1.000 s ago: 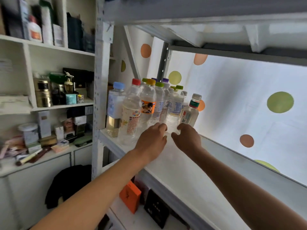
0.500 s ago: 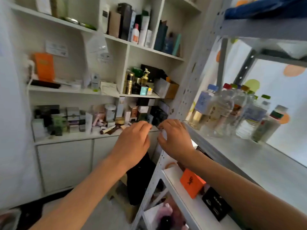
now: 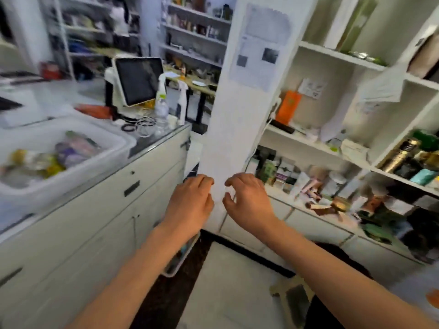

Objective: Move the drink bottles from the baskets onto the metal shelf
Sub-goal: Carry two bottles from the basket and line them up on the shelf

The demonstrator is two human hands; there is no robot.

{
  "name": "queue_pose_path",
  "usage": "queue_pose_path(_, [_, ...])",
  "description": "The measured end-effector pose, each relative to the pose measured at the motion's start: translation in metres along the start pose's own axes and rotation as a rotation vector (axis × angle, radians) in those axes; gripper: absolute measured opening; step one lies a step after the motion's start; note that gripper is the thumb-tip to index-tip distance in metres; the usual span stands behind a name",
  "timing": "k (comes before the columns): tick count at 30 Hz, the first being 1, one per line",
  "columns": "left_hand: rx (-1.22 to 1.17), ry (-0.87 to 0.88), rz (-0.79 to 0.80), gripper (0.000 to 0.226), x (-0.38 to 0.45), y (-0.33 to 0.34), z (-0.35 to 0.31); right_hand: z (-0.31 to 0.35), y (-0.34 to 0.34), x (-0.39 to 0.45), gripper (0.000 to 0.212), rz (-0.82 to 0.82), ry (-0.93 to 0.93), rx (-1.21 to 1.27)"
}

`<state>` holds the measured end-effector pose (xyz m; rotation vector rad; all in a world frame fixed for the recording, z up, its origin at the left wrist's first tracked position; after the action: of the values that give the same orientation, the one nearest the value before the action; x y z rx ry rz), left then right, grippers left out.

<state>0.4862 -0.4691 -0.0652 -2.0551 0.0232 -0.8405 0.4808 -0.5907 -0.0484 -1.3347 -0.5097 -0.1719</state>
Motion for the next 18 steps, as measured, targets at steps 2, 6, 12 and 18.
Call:
queue_pose_path(2, [0.060, -0.091, -0.023, 0.026, -0.015, -0.021, 0.036, 0.037, 0.021, 0.016, 0.029, 0.017, -0.067, 0.062])
queue_pose_path(6, [0.134, -0.240, -0.076, 0.029, -0.036, -0.057, 0.086, 0.092, 0.055, 0.039, 0.041, 0.072, -0.163, 0.183])
queue_pose_path(12, [0.206, -0.418, -0.160, 0.029, -0.049, -0.097, 0.133, 0.140, 0.092, 0.083, 0.035, 0.109, -0.268, 0.312])
queue_pose_path(18, [0.299, -0.635, -0.240, 0.031, -0.042, -0.111, 0.186, 0.177, 0.129, 0.153, 0.026, 0.129, -0.407, 0.486])
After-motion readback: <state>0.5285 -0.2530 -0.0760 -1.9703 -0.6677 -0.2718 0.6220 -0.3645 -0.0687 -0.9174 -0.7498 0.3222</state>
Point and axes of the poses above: each hand's wrist, its own x-axis towards the middle knuckle, its own y-axis out of the palm, z = x × y, the point moved 9 cm from there along x, towards the middle knuckle, and after that the axes turned 1 degree about x, right-handed, at the moved point
